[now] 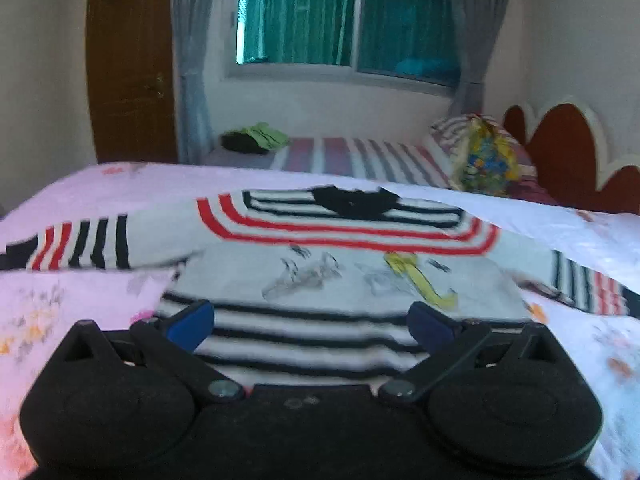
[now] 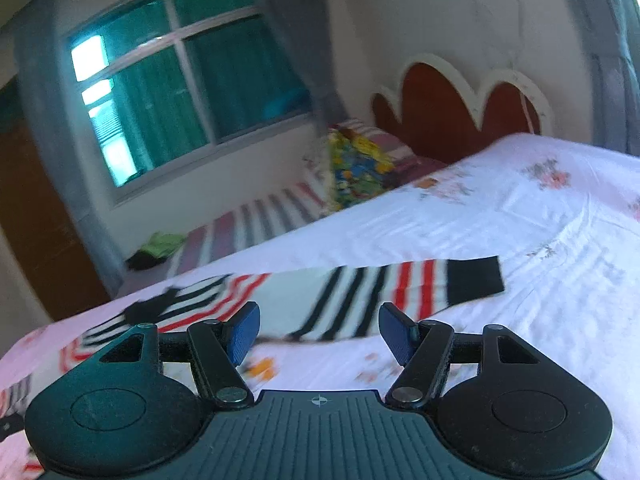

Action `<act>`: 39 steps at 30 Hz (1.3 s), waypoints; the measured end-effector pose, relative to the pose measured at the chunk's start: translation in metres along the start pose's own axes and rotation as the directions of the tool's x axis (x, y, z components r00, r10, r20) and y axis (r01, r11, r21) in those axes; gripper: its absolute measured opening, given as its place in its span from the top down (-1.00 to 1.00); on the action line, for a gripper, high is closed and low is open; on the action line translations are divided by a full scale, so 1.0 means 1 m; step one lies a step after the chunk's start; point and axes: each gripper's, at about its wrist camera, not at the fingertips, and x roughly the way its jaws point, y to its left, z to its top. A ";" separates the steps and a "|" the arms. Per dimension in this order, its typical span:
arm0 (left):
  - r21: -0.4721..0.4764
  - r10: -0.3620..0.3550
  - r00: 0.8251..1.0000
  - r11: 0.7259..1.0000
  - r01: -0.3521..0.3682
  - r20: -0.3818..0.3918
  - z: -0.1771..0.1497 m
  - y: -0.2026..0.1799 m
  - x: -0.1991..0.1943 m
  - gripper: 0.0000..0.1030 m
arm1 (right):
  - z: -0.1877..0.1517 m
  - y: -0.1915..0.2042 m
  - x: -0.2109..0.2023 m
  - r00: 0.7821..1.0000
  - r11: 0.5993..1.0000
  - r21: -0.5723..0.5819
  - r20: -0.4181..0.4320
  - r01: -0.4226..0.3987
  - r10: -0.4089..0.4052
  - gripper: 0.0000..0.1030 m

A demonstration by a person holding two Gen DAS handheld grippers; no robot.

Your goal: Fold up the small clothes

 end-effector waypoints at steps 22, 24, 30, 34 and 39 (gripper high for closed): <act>0.061 -0.004 0.983 0.998 0.015 -0.182 0.017 -0.030 0.117 -0.97 | -0.008 -0.172 0.111 0.988 0.843 0.515 -0.093 0.157 -0.127 0.58; 0.059 -0.003 0.983 0.998 0.014 -0.183 0.016 -0.022 0.116 -0.97 | -0.004 -0.168 0.111 0.985 0.850 0.499 -0.101 0.170 -0.138 0.58; 0.046 -0.004 0.987 0.999 0.011 -0.163 0.018 0.014 0.116 -0.97 | 0.005 -0.152 0.120 0.976 0.898 0.383 -0.119 0.215 -0.183 0.93; -0.008 -0.026 0.988 1.000 0.025 -0.154 0.022 0.047 0.125 -0.84 | 0.025 -0.094 0.114 0.985 0.968 0.184 -0.056 0.174 -0.166 0.93; -0.057 -0.015 0.982 0.998 0.005 -0.186 0.028 0.091 0.144 -0.82 | 0.019 0.013 0.121 0.998 1.000 0.000 -0.063 0.018 -0.018 0.92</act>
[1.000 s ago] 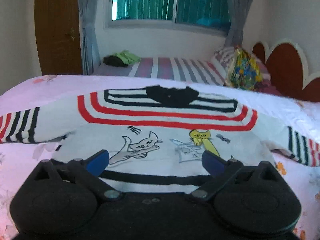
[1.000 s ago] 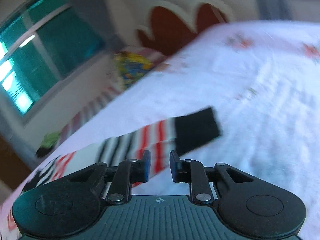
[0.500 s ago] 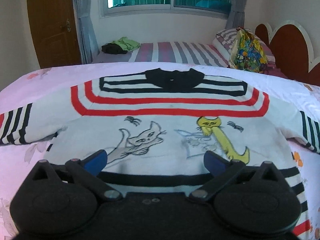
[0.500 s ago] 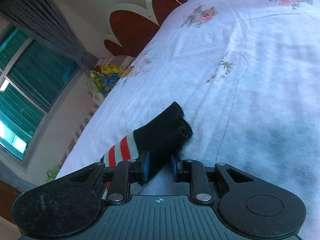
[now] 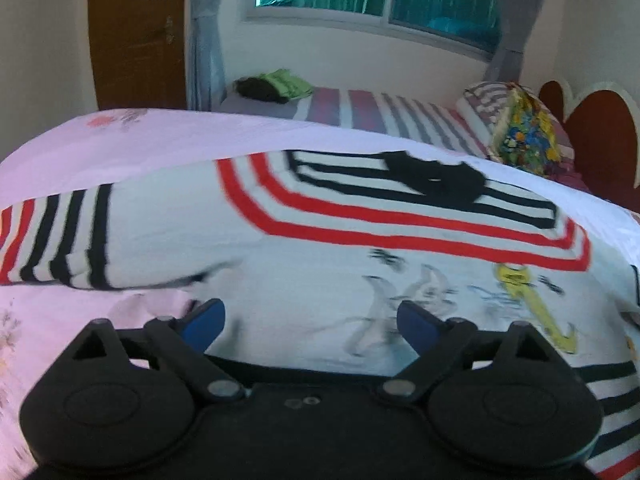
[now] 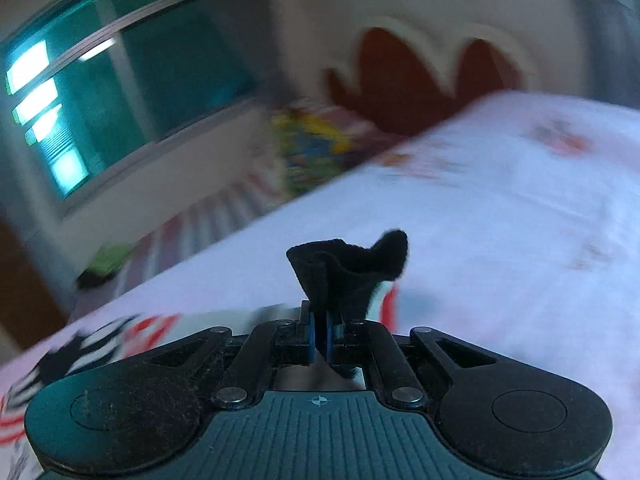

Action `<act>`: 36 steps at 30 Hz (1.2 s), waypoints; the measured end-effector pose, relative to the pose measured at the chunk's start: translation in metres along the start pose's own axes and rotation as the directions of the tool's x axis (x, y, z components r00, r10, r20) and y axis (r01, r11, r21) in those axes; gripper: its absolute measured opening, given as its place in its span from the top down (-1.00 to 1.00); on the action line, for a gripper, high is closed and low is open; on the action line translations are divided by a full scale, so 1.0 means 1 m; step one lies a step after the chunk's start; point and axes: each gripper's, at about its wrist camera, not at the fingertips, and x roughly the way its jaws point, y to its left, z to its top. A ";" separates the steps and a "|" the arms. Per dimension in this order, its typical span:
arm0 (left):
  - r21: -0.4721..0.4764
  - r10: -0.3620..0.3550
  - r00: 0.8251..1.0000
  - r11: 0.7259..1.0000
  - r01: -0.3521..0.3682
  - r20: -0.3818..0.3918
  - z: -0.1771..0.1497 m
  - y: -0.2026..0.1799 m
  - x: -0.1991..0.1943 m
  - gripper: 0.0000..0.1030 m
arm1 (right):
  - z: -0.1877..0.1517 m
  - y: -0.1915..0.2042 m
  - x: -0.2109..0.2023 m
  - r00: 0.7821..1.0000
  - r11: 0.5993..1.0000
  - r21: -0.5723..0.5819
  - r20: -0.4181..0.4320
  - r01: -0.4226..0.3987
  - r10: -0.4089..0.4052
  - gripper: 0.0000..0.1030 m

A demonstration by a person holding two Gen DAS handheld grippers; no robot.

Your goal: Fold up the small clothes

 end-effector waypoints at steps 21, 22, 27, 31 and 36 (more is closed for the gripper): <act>-0.023 -0.081 0.997 0.996 0.081 -0.005 0.011 0.103 -0.015 -0.76 | -0.166 0.297 0.062 0.893 0.849 -0.310 -0.291 -0.428 0.344 -0.47; -0.020 -0.096 0.995 0.995 0.096 -0.003 0.012 0.100 -0.015 -0.76 | -0.165 0.296 0.055 0.898 0.847 -0.322 -0.267 -0.424 0.349 -0.46; -0.016 -0.267 0.964 0.964 0.267 -0.004 0.019 0.056 0.000 -0.33 | -0.144 0.267 0.027 0.915 0.886 -0.241 -0.188 -0.396 0.358 -0.36; -0.043 -0.440 0.896 0.898 0.438 -0.064 0.025 -0.001 0.034 0.07 | -0.128 0.239 0.020 0.935 0.925 -0.173 -0.173 -0.339 0.310 0.21; -0.132 -0.520 0.845 0.853 0.506 -0.124 0.026 -0.049 0.078 0.47 | -0.118 0.209 0.009 0.954 0.950 -0.138 -0.150 -0.280 0.259 0.21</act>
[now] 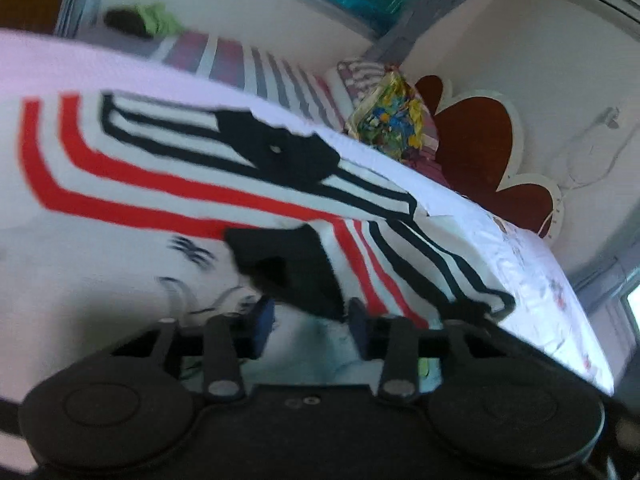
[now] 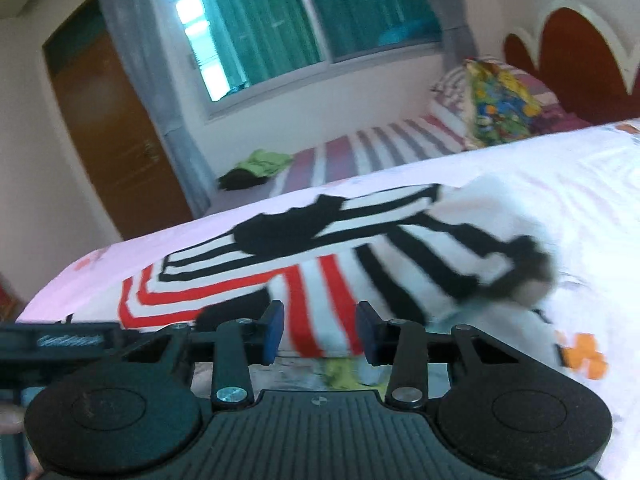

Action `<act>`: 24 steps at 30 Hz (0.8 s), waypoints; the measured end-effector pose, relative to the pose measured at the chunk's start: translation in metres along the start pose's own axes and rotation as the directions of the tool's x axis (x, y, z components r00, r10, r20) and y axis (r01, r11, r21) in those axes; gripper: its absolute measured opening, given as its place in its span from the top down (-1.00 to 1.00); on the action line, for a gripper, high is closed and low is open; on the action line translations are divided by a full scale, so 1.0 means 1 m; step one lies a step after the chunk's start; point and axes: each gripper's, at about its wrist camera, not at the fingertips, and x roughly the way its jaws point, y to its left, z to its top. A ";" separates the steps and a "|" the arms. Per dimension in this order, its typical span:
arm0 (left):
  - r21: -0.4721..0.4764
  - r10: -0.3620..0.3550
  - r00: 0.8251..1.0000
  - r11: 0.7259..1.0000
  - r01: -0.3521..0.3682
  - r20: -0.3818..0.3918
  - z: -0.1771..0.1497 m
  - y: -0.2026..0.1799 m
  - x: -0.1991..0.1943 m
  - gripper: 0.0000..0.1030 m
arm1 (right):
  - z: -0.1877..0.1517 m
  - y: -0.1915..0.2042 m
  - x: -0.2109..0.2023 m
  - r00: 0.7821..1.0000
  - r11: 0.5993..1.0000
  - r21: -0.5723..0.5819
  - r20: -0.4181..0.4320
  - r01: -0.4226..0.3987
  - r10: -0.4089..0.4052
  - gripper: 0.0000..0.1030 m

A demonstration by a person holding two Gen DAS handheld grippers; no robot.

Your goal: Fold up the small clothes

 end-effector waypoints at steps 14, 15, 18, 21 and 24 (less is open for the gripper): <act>0.049 0.143 0.984 0.988 -0.149 0.105 0.016 0.033 -0.022 0.92 | 0.007 -0.078 -0.017 1.000 0.962 0.271 -0.004 -0.012 0.014 0.13; 0.055 0.149 0.983 0.986 -0.155 0.105 0.015 0.033 -0.025 0.92 | 0.007 -0.083 -0.016 1.000 0.956 0.294 -0.004 -0.015 0.017 0.12; 0.065 0.158 0.982 0.984 -0.165 0.103 0.012 0.031 -0.025 0.92 | 0.009 -0.100 -0.013 1.000 0.936 0.353 -0.005 -0.018 0.021 0.11; 0.064 0.163 0.981 0.983 -0.170 0.105 0.007 0.031 -0.027 0.92 | 0.010 -0.120 -0.009 0.999 0.901 0.433 -0.022 -0.032 0.046 0.11; 0.055 0.170 0.979 0.983 -0.177 0.111 0.004 0.031 -0.025 0.92 | 0.009 -0.133 -0.009 0.997 0.868 0.493 -0.028 -0.047 0.070 0.11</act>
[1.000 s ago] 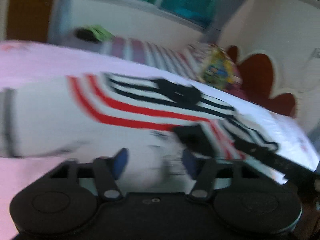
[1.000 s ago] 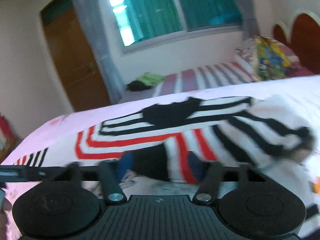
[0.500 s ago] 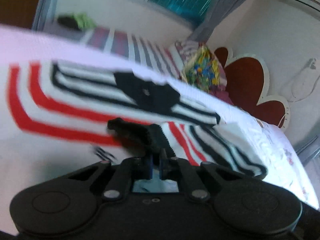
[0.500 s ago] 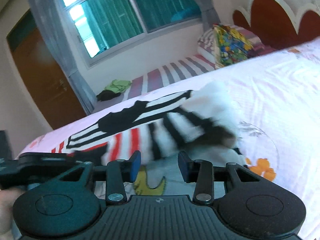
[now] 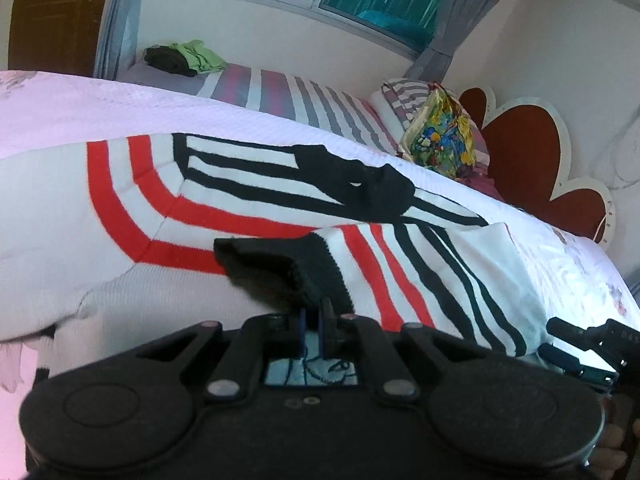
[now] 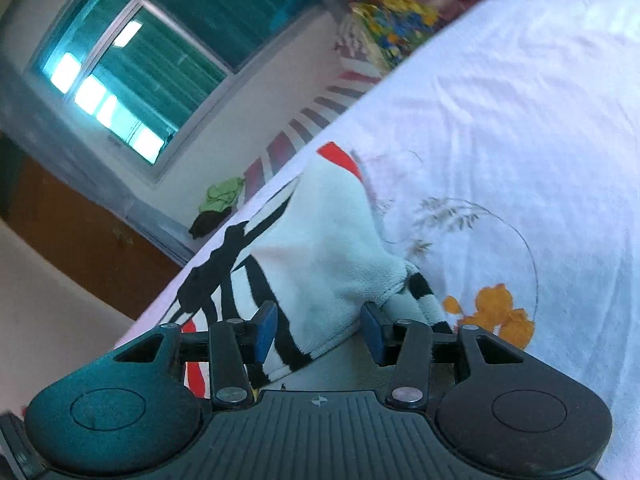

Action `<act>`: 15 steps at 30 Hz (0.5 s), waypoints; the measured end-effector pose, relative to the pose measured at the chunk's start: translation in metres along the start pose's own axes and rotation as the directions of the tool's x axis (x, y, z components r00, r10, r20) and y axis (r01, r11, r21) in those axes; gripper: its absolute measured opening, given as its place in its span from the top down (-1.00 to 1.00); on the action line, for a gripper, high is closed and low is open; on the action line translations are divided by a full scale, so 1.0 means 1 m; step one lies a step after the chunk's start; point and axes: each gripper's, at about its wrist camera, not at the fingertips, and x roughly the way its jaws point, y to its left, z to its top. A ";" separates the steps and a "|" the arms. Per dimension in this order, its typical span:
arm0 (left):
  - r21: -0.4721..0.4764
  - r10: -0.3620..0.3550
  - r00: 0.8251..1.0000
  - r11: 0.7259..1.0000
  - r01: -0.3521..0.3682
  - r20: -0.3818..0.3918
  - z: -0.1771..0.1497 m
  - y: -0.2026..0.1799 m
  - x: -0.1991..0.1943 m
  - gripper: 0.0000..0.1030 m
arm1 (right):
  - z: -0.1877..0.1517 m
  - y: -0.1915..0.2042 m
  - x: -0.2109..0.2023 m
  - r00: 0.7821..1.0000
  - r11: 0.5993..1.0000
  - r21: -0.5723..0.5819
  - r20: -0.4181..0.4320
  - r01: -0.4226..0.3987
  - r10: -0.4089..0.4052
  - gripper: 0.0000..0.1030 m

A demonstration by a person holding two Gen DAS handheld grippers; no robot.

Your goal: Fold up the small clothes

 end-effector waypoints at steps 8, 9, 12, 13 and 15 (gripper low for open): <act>0.009 0.024 1.000 1.000 -0.024 -0.004 -0.002 -0.002 0.004 0.91 | 0.001 -0.013 -0.014 1.000 0.997 0.071 -0.001 -0.008 0.008 0.11; 0.011 0.025 1.000 1.000 -0.025 -0.003 -0.001 -0.003 0.005 0.92 | 0.002 -0.012 -0.012 1.000 0.998 0.059 0.001 -0.004 0.004 0.12; 0.035 0.023 0.999 0.999 -0.025 0.042 0.000 -0.008 -0.002 0.91 | 0.004 -0.002 -0.008 0.999 0.999 -0.015 0.002 0.051 -0.051 0.87; 0.047 0.040 0.999 0.998 -0.042 0.036 0.000 -0.010 -0.003 0.91 | 0.004 -0.001 -0.008 0.997 0.996 -0.039 -0.003 0.082 -0.082 0.87; 0.038 0.078 0.996 0.996 -0.077 -0.032 -0.005 -0.007 0.008 0.85 | -0.002 -0.005 -0.005 0.995 0.995 -0.044 -0.022 0.094 -0.095 0.87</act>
